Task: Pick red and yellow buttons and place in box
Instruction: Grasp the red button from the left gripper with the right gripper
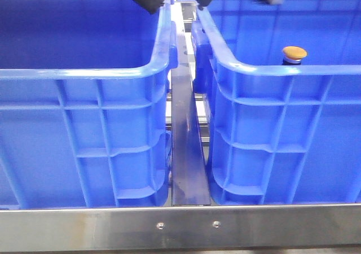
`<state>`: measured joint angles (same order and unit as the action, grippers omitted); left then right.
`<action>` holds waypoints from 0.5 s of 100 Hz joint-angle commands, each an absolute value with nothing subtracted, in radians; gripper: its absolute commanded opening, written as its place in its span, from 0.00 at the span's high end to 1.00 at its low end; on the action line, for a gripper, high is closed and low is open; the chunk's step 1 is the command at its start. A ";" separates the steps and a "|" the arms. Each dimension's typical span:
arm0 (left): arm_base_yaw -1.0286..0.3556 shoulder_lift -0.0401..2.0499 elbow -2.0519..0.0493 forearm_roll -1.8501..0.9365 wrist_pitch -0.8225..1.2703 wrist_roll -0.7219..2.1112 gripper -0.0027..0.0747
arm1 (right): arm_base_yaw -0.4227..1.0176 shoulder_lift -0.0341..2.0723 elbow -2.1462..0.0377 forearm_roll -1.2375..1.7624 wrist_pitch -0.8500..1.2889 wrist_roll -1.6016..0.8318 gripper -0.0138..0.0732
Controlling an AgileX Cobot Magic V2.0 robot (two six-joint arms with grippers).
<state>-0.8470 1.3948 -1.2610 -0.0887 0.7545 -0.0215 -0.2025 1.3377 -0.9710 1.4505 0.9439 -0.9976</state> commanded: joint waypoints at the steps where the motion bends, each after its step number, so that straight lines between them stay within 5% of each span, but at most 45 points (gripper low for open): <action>1: -0.853 1.358 -1.290 -0.106 0.689 -0.023 0.37 | -0.274 1.303 -1.006 1.465 0.911 -1.112 0.59; 50: -0.853 1.358 -1.290 -0.106 0.685 -0.023 0.37 | -0.326 1.386 -1.006 1.383 0.490 -1.379 0.59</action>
<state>-0.8470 1.3948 -1.2610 -0.0887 0.7505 -0.0215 -0.3205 1.3842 -0.9710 1.3016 0.5373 -1.3077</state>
